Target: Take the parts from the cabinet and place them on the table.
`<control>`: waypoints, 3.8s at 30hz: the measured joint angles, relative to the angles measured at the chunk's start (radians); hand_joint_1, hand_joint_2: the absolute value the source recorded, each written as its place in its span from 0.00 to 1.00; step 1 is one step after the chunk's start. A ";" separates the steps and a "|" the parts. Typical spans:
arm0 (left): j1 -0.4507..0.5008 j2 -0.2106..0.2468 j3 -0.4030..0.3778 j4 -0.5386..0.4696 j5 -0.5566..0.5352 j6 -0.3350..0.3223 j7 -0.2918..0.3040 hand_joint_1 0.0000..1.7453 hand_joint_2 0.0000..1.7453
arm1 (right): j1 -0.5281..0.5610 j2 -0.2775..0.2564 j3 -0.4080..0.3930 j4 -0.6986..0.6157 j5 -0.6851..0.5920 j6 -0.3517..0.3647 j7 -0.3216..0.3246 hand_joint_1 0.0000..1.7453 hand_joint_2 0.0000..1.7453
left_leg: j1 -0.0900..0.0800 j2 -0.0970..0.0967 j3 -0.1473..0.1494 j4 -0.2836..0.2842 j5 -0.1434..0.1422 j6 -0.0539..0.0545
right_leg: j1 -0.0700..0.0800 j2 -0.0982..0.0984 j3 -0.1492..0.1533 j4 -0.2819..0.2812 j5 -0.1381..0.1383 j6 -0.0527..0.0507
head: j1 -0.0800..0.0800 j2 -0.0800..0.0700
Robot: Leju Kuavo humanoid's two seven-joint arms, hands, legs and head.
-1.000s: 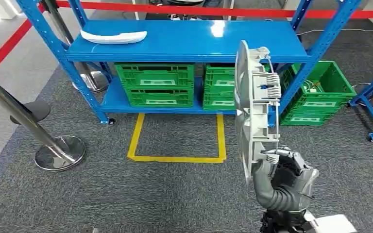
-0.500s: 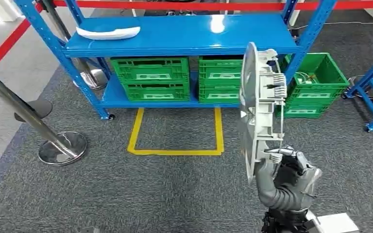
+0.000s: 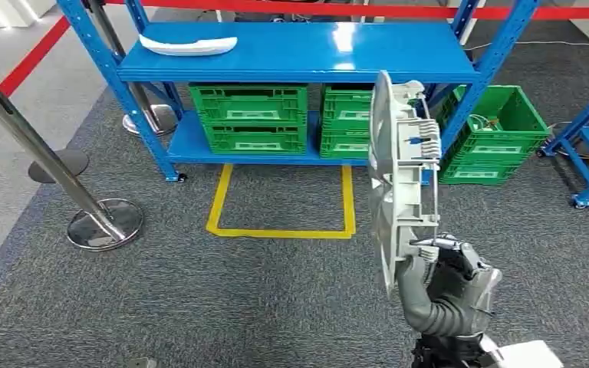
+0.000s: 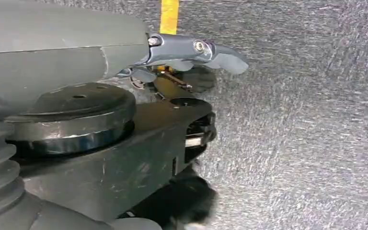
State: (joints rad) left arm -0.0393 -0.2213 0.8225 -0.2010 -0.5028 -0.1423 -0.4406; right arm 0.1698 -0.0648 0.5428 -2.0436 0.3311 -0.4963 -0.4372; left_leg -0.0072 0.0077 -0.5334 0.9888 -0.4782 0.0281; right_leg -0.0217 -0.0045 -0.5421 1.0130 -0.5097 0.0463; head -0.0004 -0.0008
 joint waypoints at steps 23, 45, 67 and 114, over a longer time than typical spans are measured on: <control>-0.003 -0.007 -0.042 0.000 -0.111 0.194 0.158 0.00 1.00 | -0.014 0.046 -0.012 -0.005 -0.122 -0.070 -0.061 1.00 1.00 | 0.009 -0.004 -0.006 0.001 -0.001 -0.002 | 0.006 0.002 -0.076 0.087 -0.049 -0.013 | -0.003 0.000; -0.044 0.010 -0.324 -0.001 -0.451 0.314 0.455 0.00 1.00 | -0.048 0.112 -0.029 0.000 0.154 -0.198 0.022 1.00 1.00 | 0.000 -0.024 -0.033 0.142 -0.025 -0.031 | 0.005 0.034 -0.008 -0.001 0.011 -0.049 | -0.011 0.000; -0.034 0.011 -0.340 -0.001 -0.451 0.306 0.455 0.00 1.00 | -0.061 0.137 -0.046 0.003 0.180 -0.199 0.020 1.00 1.00 | -0.010 0.088 0.023 0.012 -0.045 -0.028 | 0.011 -0.028 -0.031 -0.008 0.032 -0.050 | 0.008 0.000; -0.028 -0.005 -0.339 -0.001 -0.463 0.348 0.437 0.00 1.00 | -0.031 0.179 -0.077 -0.003 0.197 -0.199 0.019 1.00 1.00 | 0.005 -0.029 0.040 -0.022 -0.027 0.010 | 0.025 0.055 -0.113 0.040 0.032 -0.026 | 0.007 0.000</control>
State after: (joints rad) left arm -0.0673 -0.2258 0.4837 -0.2018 -0.9655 0.2060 -0.0037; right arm 0.1392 0.1141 0.4662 -2.0470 0.5280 -0.6954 -0.4185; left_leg -0.0019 -0.0209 -0.4935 0.9666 -0.5048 0.0384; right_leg 0.0036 0.0504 -0.6549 1.0534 -0.4781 0.0200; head 0.0068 -0.0008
